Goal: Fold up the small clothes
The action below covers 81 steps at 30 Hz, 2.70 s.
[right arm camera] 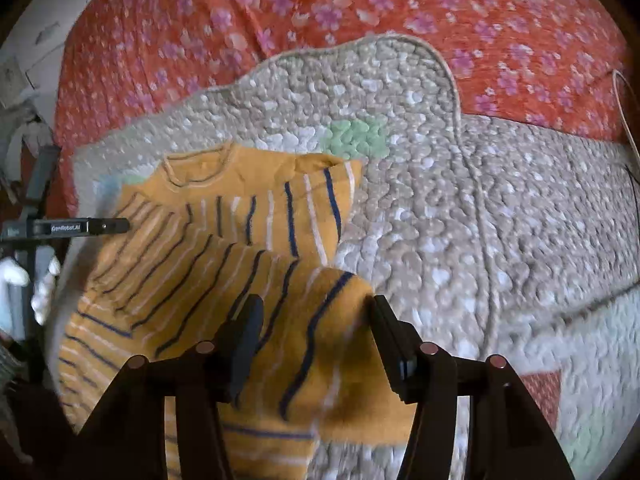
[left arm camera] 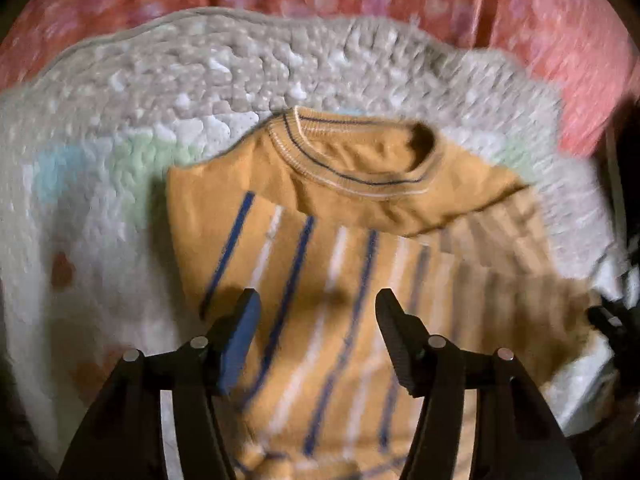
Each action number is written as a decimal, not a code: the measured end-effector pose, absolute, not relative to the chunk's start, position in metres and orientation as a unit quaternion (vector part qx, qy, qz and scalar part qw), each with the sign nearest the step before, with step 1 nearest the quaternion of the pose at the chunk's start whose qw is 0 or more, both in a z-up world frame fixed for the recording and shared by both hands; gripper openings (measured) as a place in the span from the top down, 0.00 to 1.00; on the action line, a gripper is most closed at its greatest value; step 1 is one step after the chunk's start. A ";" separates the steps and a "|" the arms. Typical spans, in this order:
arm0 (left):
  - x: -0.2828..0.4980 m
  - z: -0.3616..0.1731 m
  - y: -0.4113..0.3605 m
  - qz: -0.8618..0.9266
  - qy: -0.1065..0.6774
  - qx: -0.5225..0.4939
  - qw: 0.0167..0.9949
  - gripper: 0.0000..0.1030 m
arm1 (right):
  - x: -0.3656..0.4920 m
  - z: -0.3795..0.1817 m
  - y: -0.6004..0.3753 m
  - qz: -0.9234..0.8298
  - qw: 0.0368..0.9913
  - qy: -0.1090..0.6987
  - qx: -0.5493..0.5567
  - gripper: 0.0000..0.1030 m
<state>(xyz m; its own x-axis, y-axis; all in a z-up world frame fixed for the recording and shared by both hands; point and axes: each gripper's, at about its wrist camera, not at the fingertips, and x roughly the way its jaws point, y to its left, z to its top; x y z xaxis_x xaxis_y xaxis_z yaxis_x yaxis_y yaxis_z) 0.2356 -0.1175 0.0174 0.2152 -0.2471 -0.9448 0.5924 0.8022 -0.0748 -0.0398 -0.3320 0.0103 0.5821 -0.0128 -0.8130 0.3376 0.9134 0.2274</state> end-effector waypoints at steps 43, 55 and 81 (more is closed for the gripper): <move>0.145 0.012 0.041 -0.227 0.613 -0.017 0.756 0.92 | -0.092 0.016 -0.252 -0.125 0.848 0.461 0.229 0.40; 0.119 0.018 0.174 -0.171 0.565 -0.173 0.788 0.93 | -0.082 0.039 -0.275 -0.170 0.851 0.432 0.245 0.40; 0.128 0.001 0.155 -0.258 0.552 -0.215 0.763 0.64 | -0.045 -0.006 -0.341 -0.280 0.768 0.431 0.382 0.70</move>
<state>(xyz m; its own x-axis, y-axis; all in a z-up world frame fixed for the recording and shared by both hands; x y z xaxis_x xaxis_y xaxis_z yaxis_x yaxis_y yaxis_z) 0.1277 0.1547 0.0008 0.2579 -0.6307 -0.7319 0.1569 0.7748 -0.6124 -0.0446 -0.3414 -0.0065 0.4714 -0.1019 -0.8760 0.7597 0.5514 0.3447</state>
